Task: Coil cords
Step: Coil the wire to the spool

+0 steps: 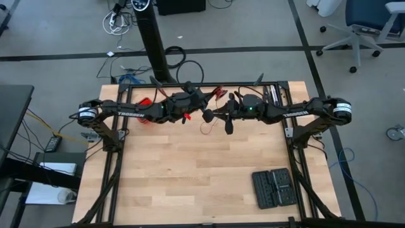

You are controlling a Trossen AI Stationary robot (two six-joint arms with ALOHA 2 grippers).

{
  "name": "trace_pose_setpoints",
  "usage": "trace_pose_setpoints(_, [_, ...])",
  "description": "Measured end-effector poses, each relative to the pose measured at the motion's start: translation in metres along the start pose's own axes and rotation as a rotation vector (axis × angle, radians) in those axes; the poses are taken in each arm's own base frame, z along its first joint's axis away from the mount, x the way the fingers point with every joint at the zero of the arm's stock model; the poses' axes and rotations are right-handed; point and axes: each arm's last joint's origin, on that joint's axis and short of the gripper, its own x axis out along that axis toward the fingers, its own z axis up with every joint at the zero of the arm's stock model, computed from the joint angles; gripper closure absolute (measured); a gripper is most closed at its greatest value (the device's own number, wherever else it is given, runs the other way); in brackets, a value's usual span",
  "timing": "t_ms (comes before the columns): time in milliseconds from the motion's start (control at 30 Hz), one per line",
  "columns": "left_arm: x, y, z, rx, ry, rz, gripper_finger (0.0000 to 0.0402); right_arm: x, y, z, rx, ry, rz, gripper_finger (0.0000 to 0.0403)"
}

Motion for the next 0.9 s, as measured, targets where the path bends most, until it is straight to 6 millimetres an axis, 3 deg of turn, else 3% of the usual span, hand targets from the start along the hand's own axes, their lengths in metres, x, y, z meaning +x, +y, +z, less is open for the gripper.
trace_pose_setpoints(400, [-0.006, -0.011, 0.012, 0.016, -0.130, -0.035, 0.0401, -0.024, -0.010, 0.009, 0.014, 0.072, 0.005, 0.0343])
trace_pose_setpoints(567, [-0.012, -0.015, -0.006, 0.006, -0.158, -0.072, 0.0401, -0.025, -0.007, 0.010, 0.018, 0.074, 0.078, 0.0345])
trace_pose_setpoints(900, [-0.032, -0.013, -0.043, -0.063, -0.295, -0.082, 0.0401, 0.002, 0.002, -0.013, 0.029, 0.104, 0.113, 0.0346])
